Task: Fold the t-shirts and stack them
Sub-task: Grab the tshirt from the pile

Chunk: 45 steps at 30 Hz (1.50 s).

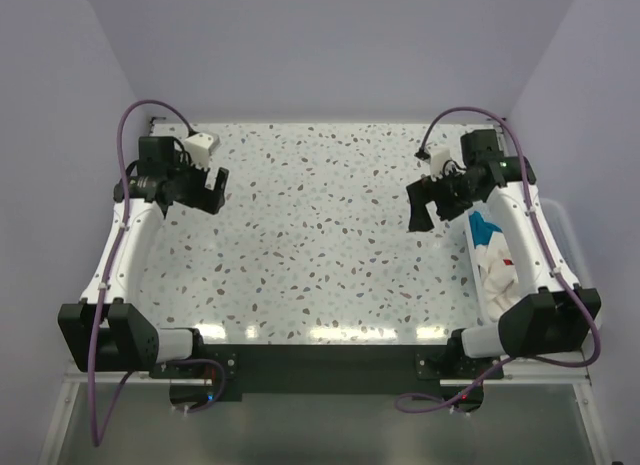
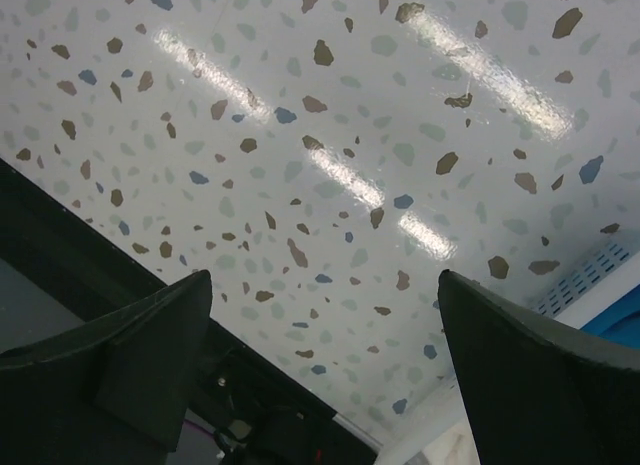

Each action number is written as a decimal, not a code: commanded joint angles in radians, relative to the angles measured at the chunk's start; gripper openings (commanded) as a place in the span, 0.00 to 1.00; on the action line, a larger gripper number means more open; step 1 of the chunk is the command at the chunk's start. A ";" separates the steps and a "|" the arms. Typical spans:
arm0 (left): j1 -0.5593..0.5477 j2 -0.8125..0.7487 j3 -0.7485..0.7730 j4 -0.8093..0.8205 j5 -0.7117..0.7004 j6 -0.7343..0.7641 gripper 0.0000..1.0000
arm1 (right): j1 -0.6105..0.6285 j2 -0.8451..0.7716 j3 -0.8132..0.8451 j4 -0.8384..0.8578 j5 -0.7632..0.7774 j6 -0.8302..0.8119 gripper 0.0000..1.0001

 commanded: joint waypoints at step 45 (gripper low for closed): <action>-0.003 0.209 0.197 -0.159 0.191 0.087 1.00 | -0.485 0.435 0.085 -0.055 0.143 -0.155 0.58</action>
